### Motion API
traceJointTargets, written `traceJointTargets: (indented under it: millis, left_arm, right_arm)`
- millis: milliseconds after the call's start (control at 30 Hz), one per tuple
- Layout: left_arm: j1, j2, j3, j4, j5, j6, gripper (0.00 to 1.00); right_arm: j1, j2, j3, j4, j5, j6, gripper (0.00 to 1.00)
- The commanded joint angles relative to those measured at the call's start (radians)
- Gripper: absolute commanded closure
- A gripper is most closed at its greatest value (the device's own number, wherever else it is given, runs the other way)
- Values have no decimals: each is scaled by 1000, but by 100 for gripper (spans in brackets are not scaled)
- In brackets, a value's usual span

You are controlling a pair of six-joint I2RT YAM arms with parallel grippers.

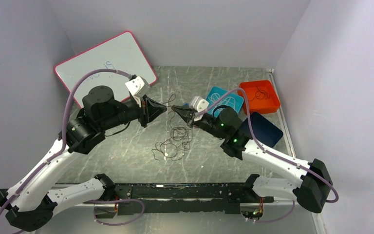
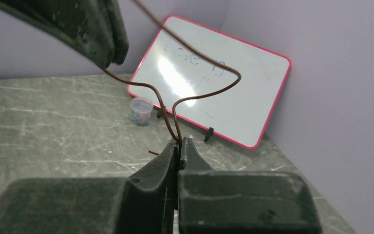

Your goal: Untangle the cables

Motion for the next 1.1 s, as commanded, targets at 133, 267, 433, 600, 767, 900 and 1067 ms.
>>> traceJointTargets:
  millis: [133, 267, 433, 600, 767, 900, 1067]
  left_arm:
    - [-4, -13, -68, 66, -39, -38, 66]
    - [-4, -25, -104, 81, -93, -55, 53]
    - [-4, -31, -165, 83, -152, -77, 45]
    - [-5, -16, -210, 90, -194, -103, 44]
    - [-4, 12, -233, 86, -205, -116, 42]
    - [-3, 9, -272, 97, -205, -130, 42]
    - [-4, -2, -302, 97, -211, -139, 42]
  right_arm:
    - [3, -68, 35, -22, 219, 43, 100]
    - [-1, -74, 61, -98, 444, -14, 100]
    - [-56, -65, 73, -141, 673, -97, 100]
    - [-307, -32, 111, -241, 670, 1, 100]
    - [-549, 66, 102, -172, 674, -27, 100]
    - [-696, 177, 94, -49, 664, -64, 100]
    - [-826, 342, 192, -74, 628, -46, 100]
